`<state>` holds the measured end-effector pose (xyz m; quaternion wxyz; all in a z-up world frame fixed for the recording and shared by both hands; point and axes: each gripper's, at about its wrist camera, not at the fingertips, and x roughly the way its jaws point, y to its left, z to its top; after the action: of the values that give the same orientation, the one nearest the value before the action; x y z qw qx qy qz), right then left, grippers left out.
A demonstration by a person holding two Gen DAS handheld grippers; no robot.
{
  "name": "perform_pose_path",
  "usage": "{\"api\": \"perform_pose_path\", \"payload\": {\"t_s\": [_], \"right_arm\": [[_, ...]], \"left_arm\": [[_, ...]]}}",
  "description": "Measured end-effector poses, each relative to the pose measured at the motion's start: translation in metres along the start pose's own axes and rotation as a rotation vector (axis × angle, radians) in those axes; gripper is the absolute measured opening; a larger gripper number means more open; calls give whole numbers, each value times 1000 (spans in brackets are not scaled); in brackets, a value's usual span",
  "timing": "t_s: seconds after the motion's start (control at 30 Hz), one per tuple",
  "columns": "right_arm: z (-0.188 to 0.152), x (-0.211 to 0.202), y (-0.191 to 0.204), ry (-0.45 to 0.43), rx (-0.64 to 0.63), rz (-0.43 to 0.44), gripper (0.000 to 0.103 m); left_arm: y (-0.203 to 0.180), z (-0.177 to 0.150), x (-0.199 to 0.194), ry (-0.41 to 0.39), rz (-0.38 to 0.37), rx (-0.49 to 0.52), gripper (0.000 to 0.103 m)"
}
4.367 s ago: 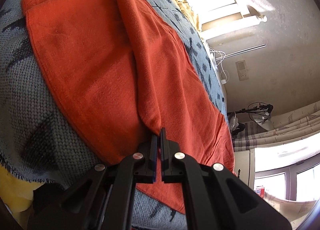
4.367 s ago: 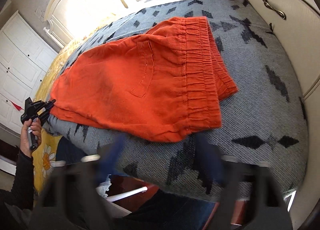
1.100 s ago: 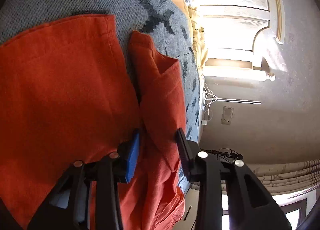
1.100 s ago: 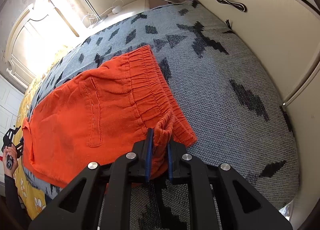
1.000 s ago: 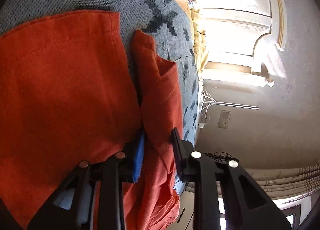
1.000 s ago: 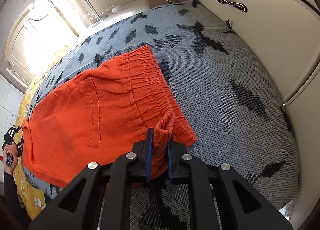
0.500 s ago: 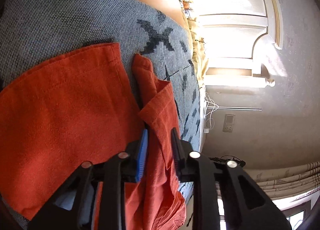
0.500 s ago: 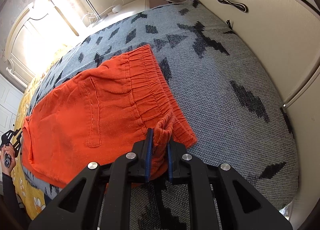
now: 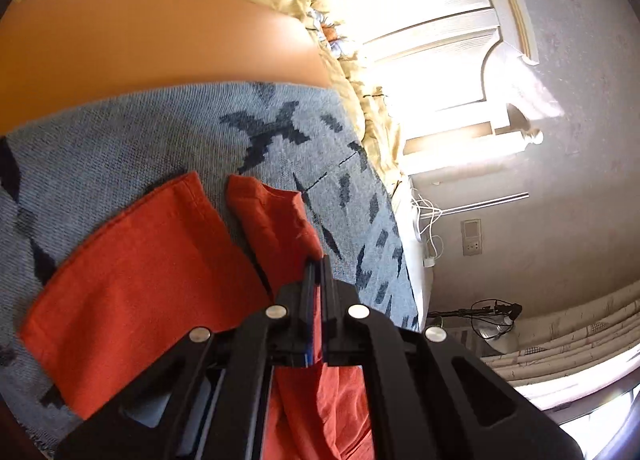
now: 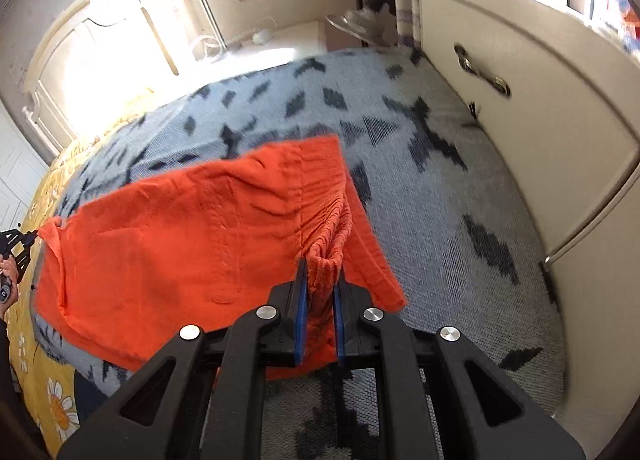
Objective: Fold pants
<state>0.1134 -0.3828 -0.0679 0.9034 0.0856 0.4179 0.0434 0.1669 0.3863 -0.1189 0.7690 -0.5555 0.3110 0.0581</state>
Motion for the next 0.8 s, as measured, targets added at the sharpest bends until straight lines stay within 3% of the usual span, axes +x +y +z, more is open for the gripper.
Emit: {"api": "perform_pose_path", "payload": {"t_s": [0.07, 0.1, 0.17, 0.3, 0.43, 0.5, 0.53, 0.57, 0.6, 0.63, 0.7, 0.8], "right_arm": [[7, -19, 19, -68, -33, 50, 11], [8, -24, 28, -98, -60, 65, 18], [9, -23, 37, -112, -101, 45, 20], [1, 3, 25, -6, -43, 33, 19], [-18, 18, 10, 77, -29, -61, 19], [-27, 17, 10, 94, -35, -14, 21], [-31, 16, 10, 98, -29, 30, 26], [-34, 15, 8, 105, -7, 57, 36], [-35, 14, 4, 102, 24, 51, 68], [-35, 10, -4, 87, 67, 30, 77], [-35, 2, -24, 77, 168, 22, 77], [-34, -7, -54, 77, 315, 89, 77]], "left_arm": [[2, 0, -24, -21, 14, 18, 1], [7, 0, -35, -29, 20, 21, 1], [20, -2, -54, -40, 57, 21, 1], [58, -11, -83, -31, 128, 8, 1], [108, -26, -84, 19, 211, -36, 1], [125, -29, -80, 34, 235, -42, 1], [132, -31, -77, 43, 240, -55, 1], [136, -33, -76, 43, 233, -65, 2], [137, -33, -76, 39, 230, -64, 2], [136, -33, -77, 34, 225, -56, 2], [133, -33, -78, 34, 230, -38, 2], [133, -31, -76, 43, 227, -44, 2]]}}
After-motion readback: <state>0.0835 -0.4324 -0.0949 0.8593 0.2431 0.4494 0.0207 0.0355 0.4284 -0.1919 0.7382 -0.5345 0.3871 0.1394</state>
